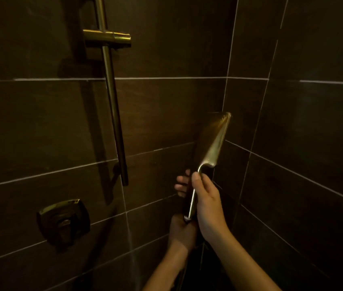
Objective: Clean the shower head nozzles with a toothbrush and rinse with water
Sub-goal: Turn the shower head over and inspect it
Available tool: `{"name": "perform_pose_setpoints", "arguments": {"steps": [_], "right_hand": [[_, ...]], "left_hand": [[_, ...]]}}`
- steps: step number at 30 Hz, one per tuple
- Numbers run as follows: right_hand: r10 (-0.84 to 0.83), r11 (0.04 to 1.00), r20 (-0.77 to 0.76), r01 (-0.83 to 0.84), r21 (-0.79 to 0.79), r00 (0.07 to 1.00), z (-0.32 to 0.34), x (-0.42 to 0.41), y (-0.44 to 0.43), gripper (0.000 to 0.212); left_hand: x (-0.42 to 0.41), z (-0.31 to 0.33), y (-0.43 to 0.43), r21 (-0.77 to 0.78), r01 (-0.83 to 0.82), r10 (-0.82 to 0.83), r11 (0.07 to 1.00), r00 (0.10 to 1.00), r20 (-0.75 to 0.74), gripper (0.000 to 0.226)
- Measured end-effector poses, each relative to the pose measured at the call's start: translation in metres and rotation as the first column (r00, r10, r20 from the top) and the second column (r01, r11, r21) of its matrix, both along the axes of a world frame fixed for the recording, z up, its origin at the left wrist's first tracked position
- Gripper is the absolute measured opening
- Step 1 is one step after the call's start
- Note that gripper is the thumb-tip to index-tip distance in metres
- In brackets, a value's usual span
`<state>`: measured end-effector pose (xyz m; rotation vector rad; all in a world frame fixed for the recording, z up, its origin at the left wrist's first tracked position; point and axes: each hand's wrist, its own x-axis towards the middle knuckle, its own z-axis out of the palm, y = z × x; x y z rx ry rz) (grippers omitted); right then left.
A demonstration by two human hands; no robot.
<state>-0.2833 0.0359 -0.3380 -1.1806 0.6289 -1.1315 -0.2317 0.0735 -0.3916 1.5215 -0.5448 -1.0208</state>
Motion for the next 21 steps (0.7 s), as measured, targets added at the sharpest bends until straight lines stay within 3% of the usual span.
{"name": "perform_pose_setpoints", "arguments": {"steps": [2, 7, 12, 14, 17, 21], "right_hand": [[0.055, 0.998, 0.027, -0.056, 0.034, 0.998, 0.004, -0.002, -0.005, 0.035], [0.084, 0.996, -0.111, -0.084, 0.004, 0.990, 0.010, -0.001, -0.009, 0.030], [0.129, 0.985, 0.054, -0.135, 0.112, 0.990, 0.013, -0.002, -0.009, 0.024], [0.181, 0.977, 0.048, -0.185, 0.105, 0.982, 0.013, -0.002, -0.009, 0.027], [0.163, 0.986, -0.065, -0.162, 0.022, 0.984, 0.012, -0.001, -0.008, 0.034], [0.018, 0.971, -0.204, -0.065, -0.229, 0.979, 0.005, 0.000, -0.006, 0.031]], "left_hand": [[-0.004, 0.002, 0.001, -0.028, -0.012, 0.013, 1.000, 1.000, 0.002, 0.008], [-0.004, 0.009, 0.001, -0.018, -0.049, 0.048, 0.999, 0.998, -0.044, 0.010], [-0.004, 0.009, 0.001, 0.055, 0.016, -0.013, 0.998, 0.998, -0.062, 0.007], [-0.004, 0.009, 0.001, 0.089, 0.022, -0.016, 0.996, 0.998, -0.067, 0.010], [-0.004, 0.012, 0.002, 0.116, -0.010, 0.022, 0.993, 0.994, -0.106, 0.017], [0.001, 0.015, 0.001, 0.099, -0.020, 0.029, 0.995, 0.995, -0.095, 0.014]]}}
